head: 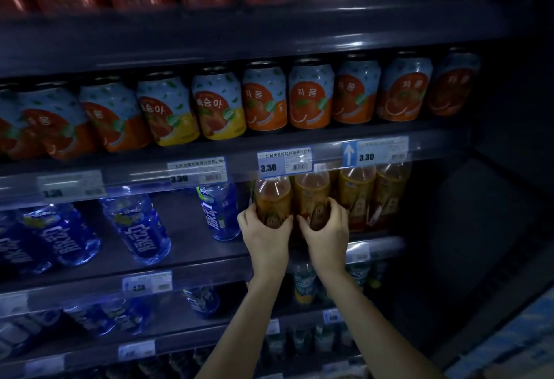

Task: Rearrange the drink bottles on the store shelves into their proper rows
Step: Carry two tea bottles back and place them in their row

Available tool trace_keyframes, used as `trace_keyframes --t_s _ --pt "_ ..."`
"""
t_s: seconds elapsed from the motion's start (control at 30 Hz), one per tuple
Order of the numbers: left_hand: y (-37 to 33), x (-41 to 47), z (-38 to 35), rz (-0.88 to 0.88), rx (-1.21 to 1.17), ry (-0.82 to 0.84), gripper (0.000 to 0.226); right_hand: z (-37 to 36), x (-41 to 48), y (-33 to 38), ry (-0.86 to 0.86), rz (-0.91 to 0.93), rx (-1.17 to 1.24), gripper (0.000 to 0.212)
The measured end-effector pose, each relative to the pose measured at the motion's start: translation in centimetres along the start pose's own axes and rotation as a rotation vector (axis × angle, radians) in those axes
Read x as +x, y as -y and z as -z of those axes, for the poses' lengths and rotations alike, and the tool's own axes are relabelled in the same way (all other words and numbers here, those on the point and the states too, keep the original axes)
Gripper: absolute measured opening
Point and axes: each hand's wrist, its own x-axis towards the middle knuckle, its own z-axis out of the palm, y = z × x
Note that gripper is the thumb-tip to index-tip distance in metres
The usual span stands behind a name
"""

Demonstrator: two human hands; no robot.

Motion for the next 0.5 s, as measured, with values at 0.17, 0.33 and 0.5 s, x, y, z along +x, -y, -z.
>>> trace_keyframes --t_s 0.17,0.33,0.5 --pt "0.0 0.3 -0.3 0.007 0.027 0.046 0.079 -0.5 -0.2 -0.5 -0.008 0.0 -0.035 0.078" --pt "1.3 0.2 0.3 0.001 0.056 0.075 0.081 -0.5 -1.0 -1.1 -0.023 0.025 -0.044 0.072" --pt "2.3 0.1 0.4 -0.026 0.111 0.095 0.067 -0.4 -1.0 -1.3 -0.033 0.03 -0.036 0.064"
